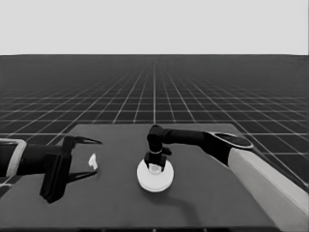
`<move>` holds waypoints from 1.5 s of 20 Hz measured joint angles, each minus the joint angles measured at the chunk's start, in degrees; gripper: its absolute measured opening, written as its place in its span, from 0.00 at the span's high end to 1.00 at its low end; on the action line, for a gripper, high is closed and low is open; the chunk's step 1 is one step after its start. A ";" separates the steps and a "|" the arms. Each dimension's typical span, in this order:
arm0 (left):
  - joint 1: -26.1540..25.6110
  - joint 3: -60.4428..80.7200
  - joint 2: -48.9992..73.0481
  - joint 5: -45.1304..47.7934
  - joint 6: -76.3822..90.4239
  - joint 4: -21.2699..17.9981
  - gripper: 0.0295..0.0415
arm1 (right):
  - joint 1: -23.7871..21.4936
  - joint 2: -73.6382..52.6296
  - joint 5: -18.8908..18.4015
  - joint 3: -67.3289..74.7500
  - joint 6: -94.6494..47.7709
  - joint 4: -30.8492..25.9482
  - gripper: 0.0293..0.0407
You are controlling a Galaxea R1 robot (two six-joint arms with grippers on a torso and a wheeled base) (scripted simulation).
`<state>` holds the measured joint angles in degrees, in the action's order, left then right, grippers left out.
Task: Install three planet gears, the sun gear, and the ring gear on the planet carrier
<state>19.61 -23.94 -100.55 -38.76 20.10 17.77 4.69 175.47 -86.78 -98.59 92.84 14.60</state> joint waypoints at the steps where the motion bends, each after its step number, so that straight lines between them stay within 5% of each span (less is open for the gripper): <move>1: 0.00 0.00 0.00 0.00 0.00 0.00 0.25 | 0.00 0.00 0.00 0.00 0.50 0.00 0.51; 28: 0.00 0.00 0.00 0.00 0.00 0.00 0.25 | 0.10 -0.02 -0.01 -0.03 14.00 0.02 0.51; 29: 0.00 0.00 0.00 0.00 0.00 0.00 0.25 | 0.09 -0.02 -0.01 -0.03 14.30 0.03 0.29; 30: 0.00 0.00 0.00 0.00 0.00 0.00 0.25 | 0.08 -0.01 0.00 -0.02 14.47 0.03 0.22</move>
<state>19.61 -23.94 -100.55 -38.76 20.10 17.77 4.77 175.45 -86.78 -98.62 107.31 14.62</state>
